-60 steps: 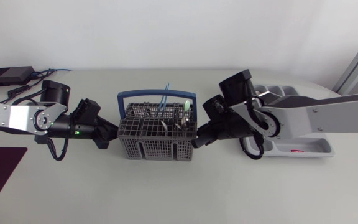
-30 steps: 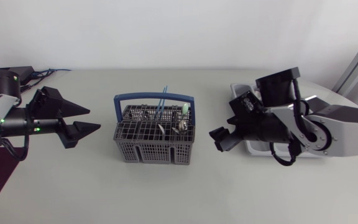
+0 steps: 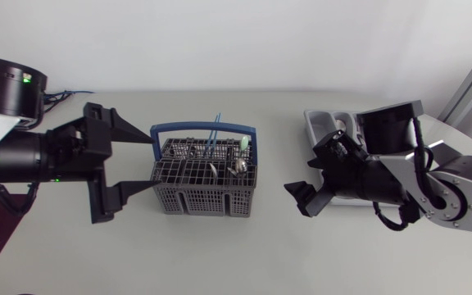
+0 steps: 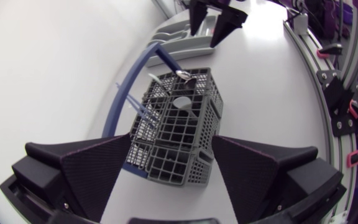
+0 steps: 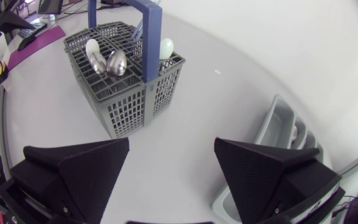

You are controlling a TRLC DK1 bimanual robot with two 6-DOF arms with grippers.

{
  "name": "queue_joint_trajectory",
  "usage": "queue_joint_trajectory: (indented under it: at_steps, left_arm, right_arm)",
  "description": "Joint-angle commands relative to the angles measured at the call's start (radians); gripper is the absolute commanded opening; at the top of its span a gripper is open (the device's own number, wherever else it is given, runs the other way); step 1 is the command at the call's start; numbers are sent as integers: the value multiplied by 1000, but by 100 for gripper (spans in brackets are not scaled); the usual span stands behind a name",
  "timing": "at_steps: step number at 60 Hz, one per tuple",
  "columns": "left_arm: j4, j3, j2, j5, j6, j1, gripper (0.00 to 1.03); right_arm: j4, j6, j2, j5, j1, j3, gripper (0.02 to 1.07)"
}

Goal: Unload the cutlery basket into the drawer organizer.

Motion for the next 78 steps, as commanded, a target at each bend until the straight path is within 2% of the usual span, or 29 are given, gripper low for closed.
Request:
queue_joint_trajectory:
  at_steps: [1,10,21,39,54,63,72,78]
  left_arm:
    - [-16,22,31,-44,82,-79,96]
    - [-21,45,81,-116,145,-174,96]
    - [-39,131,180,-185,220,-234,94]
    - [-50,249,351,-313,343,-309,90]
    - [-76,324,446,-352,404,-327,84]
    - [-76,346,484,-368,438,-327,71]
    - [-75,352,516,-372,478,-326,53]
    - [-71,359,525,-372,492,-329,36]
  right_arm:
    - [-8,-41,-16,-3,16,-29,101]
    - [-15,-64,-18,4,41,-30,101]
    - [-15,-87,-12,41,94,-44,101]
    - [-8,-113,-20,74,127,-64,101]
    - [-1,-132,-29,77,133,-75,101]
    - [0,-138,-43,77,140,-81,101]
    - [0,-141,-58,77,150,-89,101]
    - [3,-145,-64,77,150,-95,101]
